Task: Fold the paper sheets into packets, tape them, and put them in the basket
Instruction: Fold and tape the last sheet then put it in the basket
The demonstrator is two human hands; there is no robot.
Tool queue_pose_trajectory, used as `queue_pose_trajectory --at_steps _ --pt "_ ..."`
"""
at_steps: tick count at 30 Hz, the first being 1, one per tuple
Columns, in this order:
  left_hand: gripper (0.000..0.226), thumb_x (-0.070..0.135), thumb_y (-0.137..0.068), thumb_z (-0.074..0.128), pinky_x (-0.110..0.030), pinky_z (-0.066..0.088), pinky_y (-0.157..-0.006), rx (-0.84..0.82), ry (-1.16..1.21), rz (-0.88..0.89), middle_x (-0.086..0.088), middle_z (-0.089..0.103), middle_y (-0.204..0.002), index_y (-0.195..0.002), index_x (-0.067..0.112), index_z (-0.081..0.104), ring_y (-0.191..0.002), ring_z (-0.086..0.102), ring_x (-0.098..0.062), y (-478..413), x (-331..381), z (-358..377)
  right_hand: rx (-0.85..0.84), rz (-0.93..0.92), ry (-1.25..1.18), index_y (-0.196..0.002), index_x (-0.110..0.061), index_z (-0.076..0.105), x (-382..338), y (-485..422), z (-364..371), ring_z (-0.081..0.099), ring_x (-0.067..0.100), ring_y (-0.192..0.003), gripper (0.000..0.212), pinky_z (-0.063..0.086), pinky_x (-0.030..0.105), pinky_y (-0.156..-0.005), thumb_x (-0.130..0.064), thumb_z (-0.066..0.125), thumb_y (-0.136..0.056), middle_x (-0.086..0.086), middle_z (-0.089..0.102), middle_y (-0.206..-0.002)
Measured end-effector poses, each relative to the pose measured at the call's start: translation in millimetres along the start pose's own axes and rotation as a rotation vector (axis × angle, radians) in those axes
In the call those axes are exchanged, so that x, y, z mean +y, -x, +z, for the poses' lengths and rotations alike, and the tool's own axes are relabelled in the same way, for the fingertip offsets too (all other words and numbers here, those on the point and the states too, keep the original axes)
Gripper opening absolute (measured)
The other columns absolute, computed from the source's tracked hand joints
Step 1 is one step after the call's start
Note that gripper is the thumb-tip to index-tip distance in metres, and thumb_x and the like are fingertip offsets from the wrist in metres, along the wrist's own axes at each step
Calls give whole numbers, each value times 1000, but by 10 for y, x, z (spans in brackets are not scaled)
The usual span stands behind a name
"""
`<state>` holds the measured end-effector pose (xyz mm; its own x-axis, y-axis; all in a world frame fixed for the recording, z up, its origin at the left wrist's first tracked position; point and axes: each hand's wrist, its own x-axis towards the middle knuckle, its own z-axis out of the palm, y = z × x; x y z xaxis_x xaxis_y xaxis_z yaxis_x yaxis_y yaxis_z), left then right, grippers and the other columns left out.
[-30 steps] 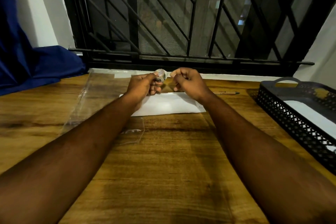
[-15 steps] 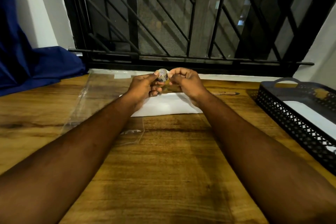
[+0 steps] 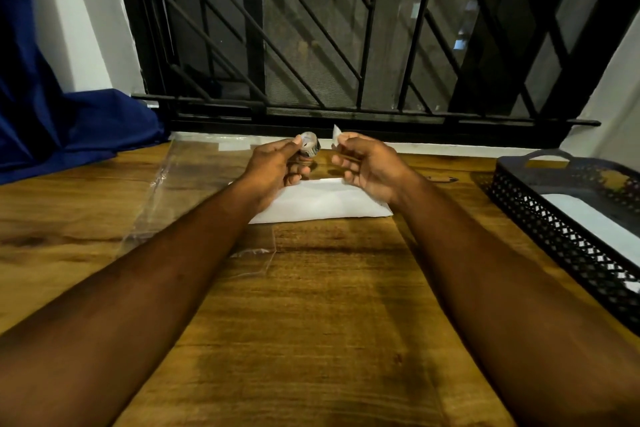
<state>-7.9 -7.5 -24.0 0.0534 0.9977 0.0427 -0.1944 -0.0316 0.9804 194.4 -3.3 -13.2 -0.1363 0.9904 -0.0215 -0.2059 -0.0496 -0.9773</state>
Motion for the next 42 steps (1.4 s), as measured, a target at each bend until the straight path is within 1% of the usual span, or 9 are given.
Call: queue_pose_trajectory --at_steps 5,9,20,26,29,32,36,39,42 --pt "26 32 -104 60 -25 50 -65 -53 -99 69 -8 77 -116 -122 18 71 -91 68 -16 42 -27 21 -113 83 -155 -107 -20 68 -43 34 74 67 14 -77 7 43 27 -64 -17 64 -102 5 73 -93" --pt "23 31 -104 60 -32 53 -77 -74 -188 104 0 78 -112 -122 23 72 -103 73 -20 65 -35 35 -89 41 -161 -107 -14 69 -40 25 127 70 11 -77 6 50 24 -66 -14 63 -103 6 75 -90" --pt "19 18 -105 57 -33 60 -74 31 -445 281 -6 78 -93 -113 13 74 -75 76 -14 47 -106 61 -45 0 124 -114 -12 71 -40 29 188 70 8 -68 12 55 23 -63 -16 66 -104 4 75 -80" --pt "20 21 -105 58 -44 63 -83 44 -570 320 -7 79 -97 -112 16 76 -84 77 -25 47 -110 65 -44 -52 126 -119 -8 70 -4 -23 189 72 16 -75 18 60 26 -65 -15 68 -102 10 75 -86" --pt "24 22 -103 61 -38 58 -95 48 -621 346 -2 75 -113 -124 18 71 -101 71 -19 44 -104 53 28 -106 133 -118 -5 70 -109 -1 170 72 14 -74 16 61 24 -64 -11 64 -104 11 76 -90" --pt "23 25 -101 65 -24 53 -89 7 -743 391 1 73 -112 -120 15 73 -99 66 -11 56 -88 36 254 -254 437 -115 -3 71 -251 -34 -37 73 14 -75 15 62 29 -68 -8 63 -104 13 78 -98" --pt "49 61 -92 63 -46 50 -106 -205 -1011 349 3 66 -130 -126 26 68 -120 60 -17 57 -197 50 482 -419 995 -111 -16 71 -281 -27 -465 69 13 -92 11 59 27 -82 -15 66 -101 -2 71 -101" --pt "80 79 -86 54 -56 32 -119 -246 -1288 258 3 39 -161 -152 35 45 -147 34 -24 80 -231 86 481 -350 1237 -117 -23 68 -166 24 -628 65 17 -97 16 59 37 -86 -20 64 -103 -1 68 -106" --pt "93 86 -79 53 -58 24 -122 -281 -1373 267 3 30 -166 -157 38 35 -151 26 -25 91 -215 128 473 -268 1381 -125 -23 64 -105 29 -726 63 21 -103 23 59 42 -92 -19 64 -103 3 66 -111"
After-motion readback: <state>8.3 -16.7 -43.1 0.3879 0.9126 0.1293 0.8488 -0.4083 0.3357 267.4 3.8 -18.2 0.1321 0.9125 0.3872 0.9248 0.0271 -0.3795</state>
